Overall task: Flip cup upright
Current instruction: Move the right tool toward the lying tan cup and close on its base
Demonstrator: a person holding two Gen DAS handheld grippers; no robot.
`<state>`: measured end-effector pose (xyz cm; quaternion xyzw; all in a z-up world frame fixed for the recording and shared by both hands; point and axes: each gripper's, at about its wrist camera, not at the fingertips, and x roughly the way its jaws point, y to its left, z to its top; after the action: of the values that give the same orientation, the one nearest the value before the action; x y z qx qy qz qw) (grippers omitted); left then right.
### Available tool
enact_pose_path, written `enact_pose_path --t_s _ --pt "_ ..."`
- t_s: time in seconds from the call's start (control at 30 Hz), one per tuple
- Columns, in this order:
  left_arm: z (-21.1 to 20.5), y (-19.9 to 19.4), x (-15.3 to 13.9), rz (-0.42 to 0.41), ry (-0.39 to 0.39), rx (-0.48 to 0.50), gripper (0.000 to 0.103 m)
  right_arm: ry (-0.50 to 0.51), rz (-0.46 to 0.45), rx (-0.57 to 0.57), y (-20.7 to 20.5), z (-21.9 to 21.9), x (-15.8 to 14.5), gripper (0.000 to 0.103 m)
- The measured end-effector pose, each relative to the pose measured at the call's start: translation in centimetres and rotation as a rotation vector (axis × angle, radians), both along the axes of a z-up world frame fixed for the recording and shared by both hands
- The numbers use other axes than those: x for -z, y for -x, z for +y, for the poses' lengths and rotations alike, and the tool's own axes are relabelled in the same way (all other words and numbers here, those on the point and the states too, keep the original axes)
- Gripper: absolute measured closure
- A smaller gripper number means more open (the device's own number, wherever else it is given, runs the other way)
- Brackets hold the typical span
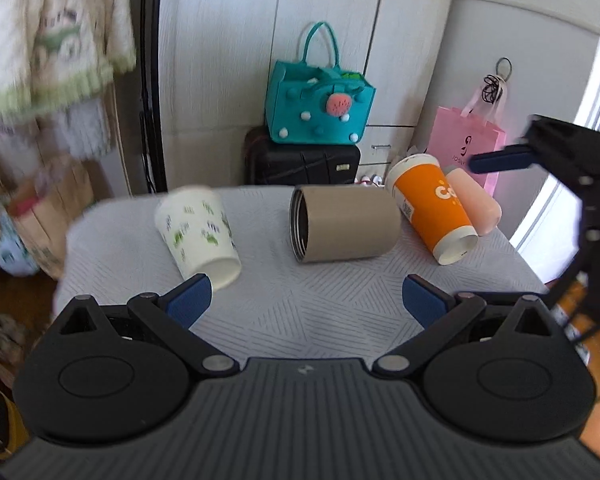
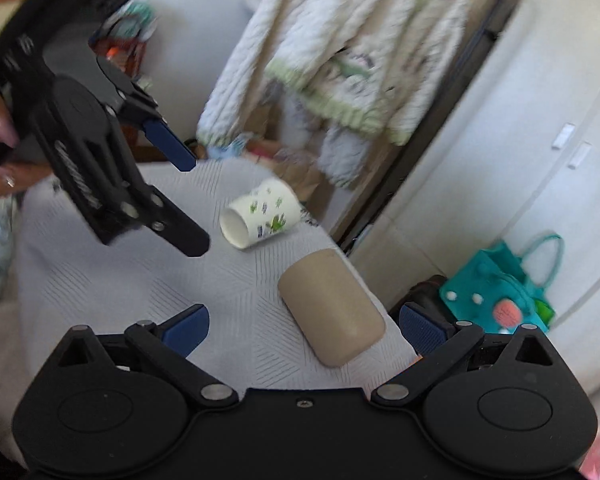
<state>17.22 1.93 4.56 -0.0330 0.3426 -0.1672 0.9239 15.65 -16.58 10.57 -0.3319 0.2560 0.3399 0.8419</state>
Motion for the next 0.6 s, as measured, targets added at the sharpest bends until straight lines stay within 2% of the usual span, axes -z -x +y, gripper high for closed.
enact_pose_path --t_s 0.13,0.33,0.6 --pt "0.7 -1.3 2.3 0.055 0.062 -0.003 0.000 0.069 0.019 -0.074 -3.4 0.7 2.3 0.001" --pt "1.4 -2.6 4.0 0.075 0.147 0.009 0.000 0.135 0.037 -0.174 -7.1 0.8 4.1 0.001" --pt "2.0 -3.9 4.8 0.078 0.166 0.015 0.000 0.156 0.115 -0.264 -11.1 0.5 5.6 0.001"
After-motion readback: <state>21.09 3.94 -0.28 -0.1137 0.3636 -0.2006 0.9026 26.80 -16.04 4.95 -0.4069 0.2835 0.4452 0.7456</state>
